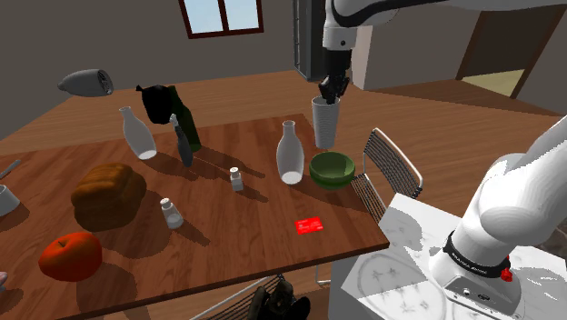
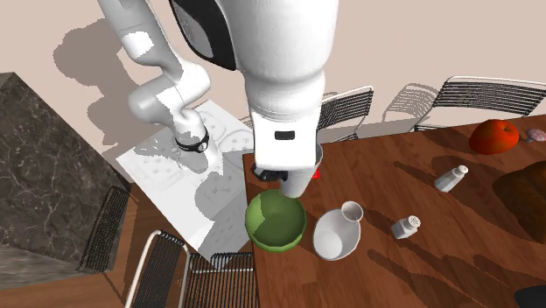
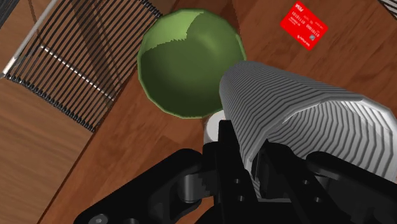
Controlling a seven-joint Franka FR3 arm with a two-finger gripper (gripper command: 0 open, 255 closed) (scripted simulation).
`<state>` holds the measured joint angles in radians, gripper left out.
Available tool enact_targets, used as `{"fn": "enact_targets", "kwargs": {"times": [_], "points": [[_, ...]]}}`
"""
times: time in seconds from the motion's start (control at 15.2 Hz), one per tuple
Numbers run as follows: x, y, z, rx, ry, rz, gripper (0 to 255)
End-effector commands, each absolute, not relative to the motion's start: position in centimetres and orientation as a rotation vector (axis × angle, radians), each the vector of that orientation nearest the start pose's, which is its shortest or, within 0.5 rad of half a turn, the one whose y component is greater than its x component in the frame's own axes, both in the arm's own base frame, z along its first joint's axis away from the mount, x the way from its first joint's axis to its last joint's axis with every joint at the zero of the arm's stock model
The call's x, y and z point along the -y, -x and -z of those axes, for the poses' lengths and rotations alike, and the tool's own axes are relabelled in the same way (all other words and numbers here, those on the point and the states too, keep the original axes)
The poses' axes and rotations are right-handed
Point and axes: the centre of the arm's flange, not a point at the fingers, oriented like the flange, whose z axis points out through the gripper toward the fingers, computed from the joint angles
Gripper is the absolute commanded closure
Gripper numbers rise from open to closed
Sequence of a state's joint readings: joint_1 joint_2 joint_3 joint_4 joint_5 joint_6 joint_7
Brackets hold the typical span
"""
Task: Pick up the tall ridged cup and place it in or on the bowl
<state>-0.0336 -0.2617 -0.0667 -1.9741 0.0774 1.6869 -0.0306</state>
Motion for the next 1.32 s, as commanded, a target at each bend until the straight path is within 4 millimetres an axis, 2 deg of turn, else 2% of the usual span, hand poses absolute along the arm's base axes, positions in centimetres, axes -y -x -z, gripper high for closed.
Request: {"fn": "enact_targets", "kwargs": {"times": [0.0, 0.13, 1.25], "points": [[6.7, -46.7, -58.6, -0.116, 3.044, -0.032, 255], [9.2, -45.8, -59.5, -0.116, 3.044, -0.032, 255], [9.2, -45.8, -50.5, -0.116, 3.044, -0.032, 255]]}}
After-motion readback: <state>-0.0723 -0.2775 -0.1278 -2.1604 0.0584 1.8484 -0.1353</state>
